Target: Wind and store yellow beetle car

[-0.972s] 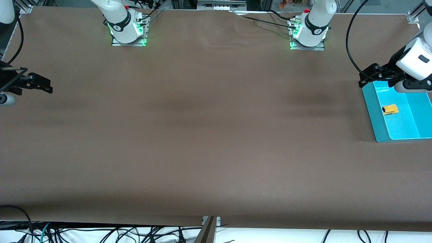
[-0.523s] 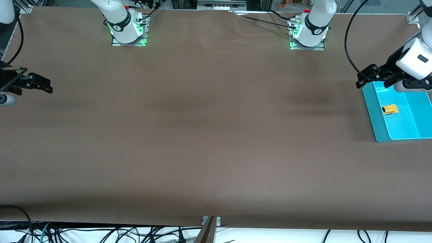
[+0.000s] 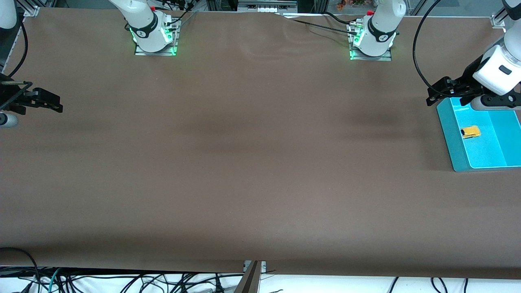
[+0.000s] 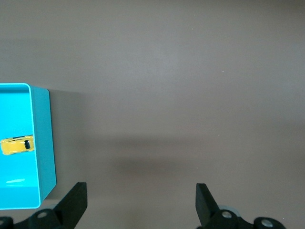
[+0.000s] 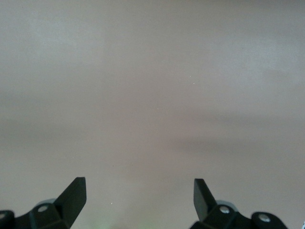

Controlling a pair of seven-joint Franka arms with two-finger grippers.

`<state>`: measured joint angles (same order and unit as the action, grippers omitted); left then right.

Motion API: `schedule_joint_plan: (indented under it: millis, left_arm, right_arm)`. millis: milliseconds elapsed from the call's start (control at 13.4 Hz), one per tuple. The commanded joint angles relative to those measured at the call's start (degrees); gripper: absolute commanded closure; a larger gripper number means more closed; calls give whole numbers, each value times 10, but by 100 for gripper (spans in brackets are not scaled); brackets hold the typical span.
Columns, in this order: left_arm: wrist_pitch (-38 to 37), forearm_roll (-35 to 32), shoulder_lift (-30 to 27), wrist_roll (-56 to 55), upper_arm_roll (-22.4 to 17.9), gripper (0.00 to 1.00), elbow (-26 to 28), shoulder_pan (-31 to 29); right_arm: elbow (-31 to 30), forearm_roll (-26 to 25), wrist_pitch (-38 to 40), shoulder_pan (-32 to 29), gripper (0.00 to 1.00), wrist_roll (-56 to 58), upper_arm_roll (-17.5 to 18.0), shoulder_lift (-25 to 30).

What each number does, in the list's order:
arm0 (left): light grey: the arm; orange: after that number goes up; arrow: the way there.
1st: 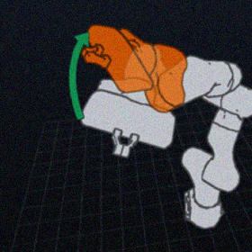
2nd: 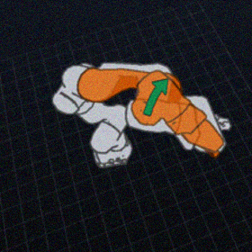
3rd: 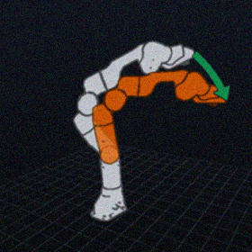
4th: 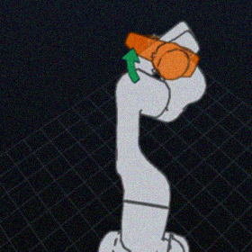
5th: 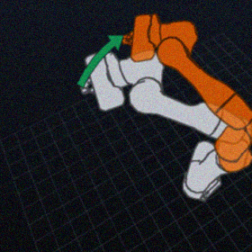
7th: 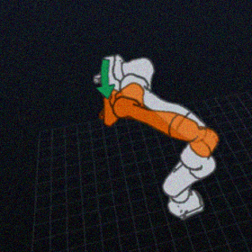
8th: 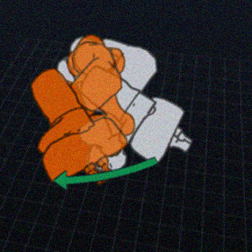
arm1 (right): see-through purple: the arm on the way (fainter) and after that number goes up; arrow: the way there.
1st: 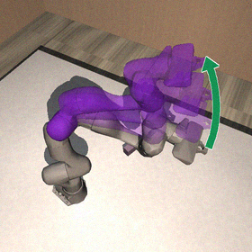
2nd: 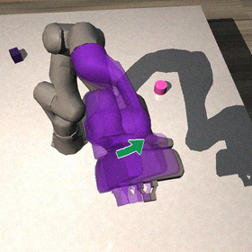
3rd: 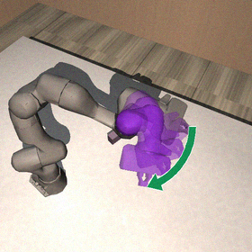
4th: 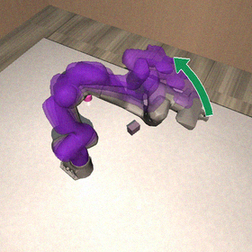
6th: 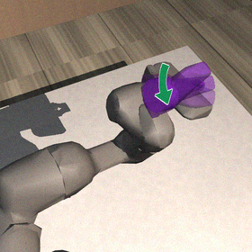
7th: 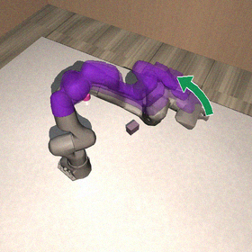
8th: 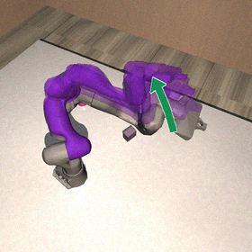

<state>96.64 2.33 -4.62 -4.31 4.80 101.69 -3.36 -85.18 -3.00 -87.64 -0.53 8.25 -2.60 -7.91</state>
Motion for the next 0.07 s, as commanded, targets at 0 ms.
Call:
schedule_joint_plan:
  millis: [0]
  left_arm:
    - [6, 6, -13, -5, -21, 0, 11, 18]
  right_arm:
    - [9, 1, 1, -2, 0, 12, -4, -3]
